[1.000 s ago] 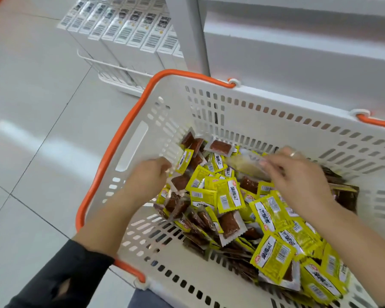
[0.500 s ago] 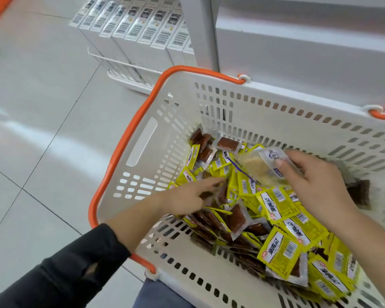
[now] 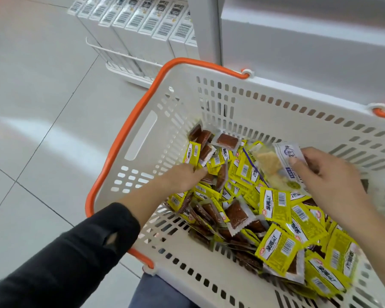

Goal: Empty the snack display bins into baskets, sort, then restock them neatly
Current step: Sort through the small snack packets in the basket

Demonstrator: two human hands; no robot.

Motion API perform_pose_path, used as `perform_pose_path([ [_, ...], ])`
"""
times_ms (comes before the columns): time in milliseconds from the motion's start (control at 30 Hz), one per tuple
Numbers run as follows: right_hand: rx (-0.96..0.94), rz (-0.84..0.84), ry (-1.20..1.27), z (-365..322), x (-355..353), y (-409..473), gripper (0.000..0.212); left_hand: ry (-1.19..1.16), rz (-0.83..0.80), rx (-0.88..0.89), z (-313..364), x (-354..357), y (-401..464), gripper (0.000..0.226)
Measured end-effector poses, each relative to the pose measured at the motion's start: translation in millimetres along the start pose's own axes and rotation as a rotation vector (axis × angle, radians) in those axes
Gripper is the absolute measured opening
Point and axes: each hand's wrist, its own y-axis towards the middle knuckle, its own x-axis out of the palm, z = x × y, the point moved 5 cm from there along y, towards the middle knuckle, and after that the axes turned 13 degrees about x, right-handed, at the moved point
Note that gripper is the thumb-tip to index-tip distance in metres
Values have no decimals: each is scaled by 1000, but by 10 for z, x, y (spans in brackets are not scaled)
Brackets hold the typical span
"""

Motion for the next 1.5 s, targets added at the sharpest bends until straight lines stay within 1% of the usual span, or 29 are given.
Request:
perform_pose_path([
  [33,8,-2,-4,7,1,5,16,38,-34,-1,28,56,36,61],
  [100,27,1,-5,30,-6,20,22,93,-22,-34,38,118,135,65],
  [167,43,8,1,55,-21,30,25,48,-4,-95,48,154,221,62],
  [233,61,14,2,73,-39,42,25,-106,17,-105,83,192,244,42],
  [300,80,12,11,86,-53,53,26,-360,27,-81,151,278,197,16],
  [333,86,10,15,89,-62,54,26,-453,1,-55,233,328,144,11],
  [367,90,10,16,93,-69,53,27,-480,-30,-8,331,368,86,8],
  [400,90,11,13,97,-74,53,27,-439,-58,60,428,391,28,14],
  [433,90,14,6,101,-78,54,28,-356,-70,131,509,399,-30,27],
  [500,93,19,-7,110,-87,54,28,-191,-33,227,599,386,-130,60],
  [533,95,22,-6,113,-96,55,27,-188,-15,268,636,380,-184,68],
  [567,98,25,0,118,-105,55,27,-256,-24,266,650,369,-234,69],
  [633,99,24,19,127,-114,50,24,-553,-23,155,634,308,-268,59],
  [667,100,21,26,129,-113,46,22,-691,16,100,591,266,-232,48],
  [700,102,18,24,133,-110,41,19,-752,84,31,494,229,-152,33],
  [733,102,14,18,132,-104,38,18,-721,166,-21,374,179,-71,21],
  [767,104,9,11,135,-95,38,18,-592,229,-46,254,116,7,16],
  [833,109,1,3,136,-81,40,20,-266,269,-79,62,31,119,21],
  [867,111,-3,-2,130,-80,37,22,-154,268,-109,-4,22,141,26],
  [933,116,-4,-7,128,-81,36,24,-90,258,-161,-107,47,194,29],
  [967,119,-2,-6,131,-82,38,25,-96,286,-182,-137,61,218,31],
  [1067,123,1,-11,129,-89,50,25,-192,354,-236,-161,97,262,48],
  [1100,125,0,-12,131,-88,55,25,-253,366,-247,-175,113,275,46],
  [1200,125,-6,-16,116,-75,47,26,-432,306,-224,-120,88,296,24],
  [1300,119,0,-13,107,-59,43,26,-419,158,-210,-65,73,348,27],
  [1333,121,2,-11,103,-58,41,26,-436,141,-211,-52,61,363,29],
  [1400,122,5,-7,103,-58,39,27,-538,165,-184,-51,41,396,27],
  [1467,119,10,-4,112,-53,42,26,-645,175,-163,-17,9,371,13],
  [1500,118,12,0,112,-53,40,26,-697,175,-165,-6,0,355,26],
])
